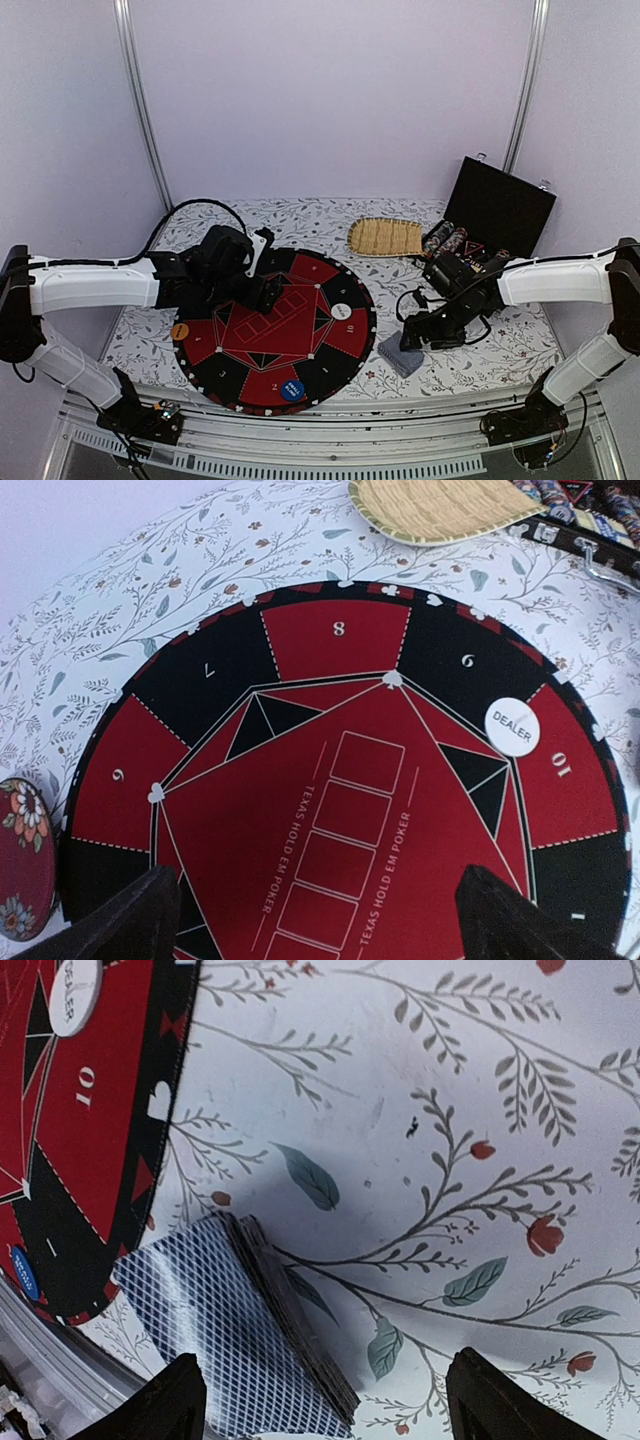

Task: Distribute texas hold em gaming equipment
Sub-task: Adjust the poker chips pile in the chip case.

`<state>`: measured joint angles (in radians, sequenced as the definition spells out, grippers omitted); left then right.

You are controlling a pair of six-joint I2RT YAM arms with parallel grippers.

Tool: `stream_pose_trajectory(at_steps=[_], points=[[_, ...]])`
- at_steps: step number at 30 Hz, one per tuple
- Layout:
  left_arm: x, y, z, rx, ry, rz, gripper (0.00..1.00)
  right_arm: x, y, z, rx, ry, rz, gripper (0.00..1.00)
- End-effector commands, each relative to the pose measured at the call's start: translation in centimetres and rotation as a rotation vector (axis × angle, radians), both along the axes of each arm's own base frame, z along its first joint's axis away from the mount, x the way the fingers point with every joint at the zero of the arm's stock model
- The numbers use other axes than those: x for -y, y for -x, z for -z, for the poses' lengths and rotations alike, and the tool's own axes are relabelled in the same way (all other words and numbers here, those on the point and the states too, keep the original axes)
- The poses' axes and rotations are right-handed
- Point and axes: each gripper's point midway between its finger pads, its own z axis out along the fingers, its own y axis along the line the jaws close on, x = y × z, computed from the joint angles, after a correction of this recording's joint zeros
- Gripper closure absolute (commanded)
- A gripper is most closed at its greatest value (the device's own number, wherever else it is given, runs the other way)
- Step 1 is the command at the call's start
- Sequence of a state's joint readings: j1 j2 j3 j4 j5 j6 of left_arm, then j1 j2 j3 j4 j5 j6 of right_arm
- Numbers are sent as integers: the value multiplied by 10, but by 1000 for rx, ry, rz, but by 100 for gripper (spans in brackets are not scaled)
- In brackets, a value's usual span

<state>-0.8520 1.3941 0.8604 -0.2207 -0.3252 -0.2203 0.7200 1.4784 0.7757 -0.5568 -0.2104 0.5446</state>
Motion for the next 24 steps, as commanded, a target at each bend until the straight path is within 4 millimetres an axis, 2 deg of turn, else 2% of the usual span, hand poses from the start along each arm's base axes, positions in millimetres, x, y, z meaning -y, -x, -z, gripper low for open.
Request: stream_pose_trajectory(at_steps=[1, 6, 12, 14, 20, 22, 24], points=[[12, -1, -16, 40, 21, 33, 2, -10, -20, -17, 78, -8, -18, 15], [14, -3, -19, 52, 15, 41, 2, -9, -29, -26, 106, 7, -37, 14], [13, -5, -20, 64, -18, 50, 2, 6, -57, -48, 171, 35, -24, 13], [12, -6, -19, 68, -25, 50, 2, 19, -77, -62, 210, 61, -13, 11], [8, -6, -20, 71, -43, 52, 2, 82, -151, -92, 303, 144, 19, 10], [6, -7, -19, 73, -45, 50, 2, 93, -185, -108, 370, 148, -21, 12], [5, -8, -18, 74, -48, 49, 2, 92, -209, -111, 422, 144, -94, 12]])
